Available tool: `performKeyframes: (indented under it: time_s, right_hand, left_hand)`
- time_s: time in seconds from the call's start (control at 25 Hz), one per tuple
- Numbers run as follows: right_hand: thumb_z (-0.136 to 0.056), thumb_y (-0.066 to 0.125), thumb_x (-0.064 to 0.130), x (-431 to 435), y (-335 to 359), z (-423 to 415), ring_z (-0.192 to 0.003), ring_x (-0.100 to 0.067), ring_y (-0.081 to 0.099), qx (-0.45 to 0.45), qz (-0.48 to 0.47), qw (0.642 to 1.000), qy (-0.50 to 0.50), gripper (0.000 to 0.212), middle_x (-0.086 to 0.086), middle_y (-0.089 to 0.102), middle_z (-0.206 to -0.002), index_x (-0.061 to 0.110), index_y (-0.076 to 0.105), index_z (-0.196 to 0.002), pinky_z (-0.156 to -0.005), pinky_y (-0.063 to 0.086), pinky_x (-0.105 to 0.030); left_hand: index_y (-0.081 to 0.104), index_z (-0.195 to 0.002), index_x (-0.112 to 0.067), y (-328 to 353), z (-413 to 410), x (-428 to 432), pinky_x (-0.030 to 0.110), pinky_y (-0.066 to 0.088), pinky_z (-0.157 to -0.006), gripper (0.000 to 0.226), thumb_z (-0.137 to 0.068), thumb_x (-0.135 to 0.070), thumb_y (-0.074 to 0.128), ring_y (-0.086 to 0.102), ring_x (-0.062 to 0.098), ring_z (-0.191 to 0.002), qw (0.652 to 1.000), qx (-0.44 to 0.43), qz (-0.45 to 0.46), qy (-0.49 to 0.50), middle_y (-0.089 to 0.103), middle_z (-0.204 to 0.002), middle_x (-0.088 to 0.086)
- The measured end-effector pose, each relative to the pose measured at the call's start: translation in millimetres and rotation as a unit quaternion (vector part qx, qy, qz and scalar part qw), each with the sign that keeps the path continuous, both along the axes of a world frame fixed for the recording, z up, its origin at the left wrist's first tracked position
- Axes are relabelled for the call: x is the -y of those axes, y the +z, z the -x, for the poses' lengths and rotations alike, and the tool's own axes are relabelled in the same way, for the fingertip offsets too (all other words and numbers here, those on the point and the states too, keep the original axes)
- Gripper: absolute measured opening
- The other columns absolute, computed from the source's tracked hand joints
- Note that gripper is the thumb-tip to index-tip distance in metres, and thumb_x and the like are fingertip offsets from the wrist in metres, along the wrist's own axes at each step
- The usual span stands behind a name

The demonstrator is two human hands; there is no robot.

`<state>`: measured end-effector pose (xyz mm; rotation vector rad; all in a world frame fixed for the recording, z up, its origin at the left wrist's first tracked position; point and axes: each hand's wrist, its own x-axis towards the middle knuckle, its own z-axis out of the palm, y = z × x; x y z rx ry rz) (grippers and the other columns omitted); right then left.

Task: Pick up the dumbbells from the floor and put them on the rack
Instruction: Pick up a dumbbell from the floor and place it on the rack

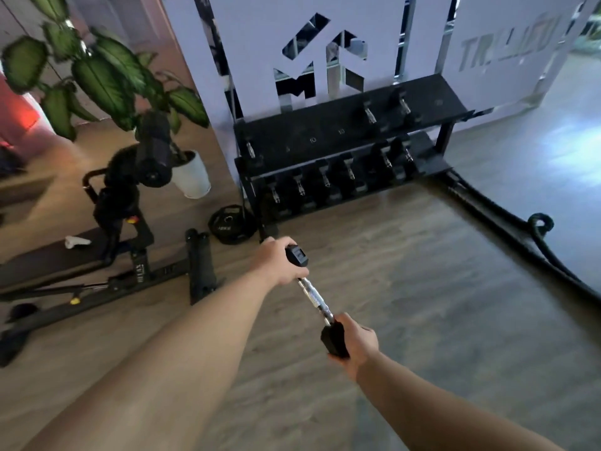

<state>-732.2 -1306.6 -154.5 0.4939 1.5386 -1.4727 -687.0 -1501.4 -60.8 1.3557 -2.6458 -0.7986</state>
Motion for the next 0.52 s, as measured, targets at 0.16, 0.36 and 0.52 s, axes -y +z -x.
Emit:
performKeyframes:
  time_s: [0.16, 0.36, 0.52]
  right_hand:
    - [-0.083, 0.082, 0.015, 98, 4, 53, -0.061, -0.027, 0.064, 0.007, 0.020, 1.000, -0.012, 0.028, -0.016, 0.066, -0.081, -0.002, 0.072, -0.103, -0.044, 0.056, -0.028]
    - [-0.072, 0.090, 0.016, 247, -1, 120, -0.078, -0.032, 0.068, 0.000, 0.011, 0.997, -0.078, 0.041, -0.020, 0.070, -0.101, 0.003, 0.071, -0.105, -0.056, 0.063, -0.039]
    - [-0.074, 0.091, 0.018, 344, 7, 172, -0.080, -0.032, 0.069, -0.005, 0.020, 0.995, -0.094, 0.040, -0.018, 0.070, -0.098, 0.004, 0.069, -0.105, -0.058, 0.063, -0.040]
  left_hand:
    - [0.057, -0.136, -0.020, 12, 53, 97, 0.029, 0.048, -0.090, 0.083, -0.063, -0.046, 0.088, 0.059, 0.021, -0.115, 1.000, 0.000, 0.020, -0.004, 0.056, -0.126, 0.002]
    - [0.057, -0.129, -0.018, 9, 129, 246, 0.029, 0.044, -0.081, 0.078, -0.063, -0.047, 0.088, 0.057, 0.019, -0.104, 0.999, -0.019, 0.025, -0.042, 0.059, -0.125, 0.002]
    - [0.059, -0.126, -0.018, 19, 185, 348, 0.031, 0.047, -0.086, 0.073, -0.065, -0.045, 0.089, 0.057, 0.021, -0.111, 0.996, -0.031, 0.025, -0.077, 0.059, -0.125, 0.003]
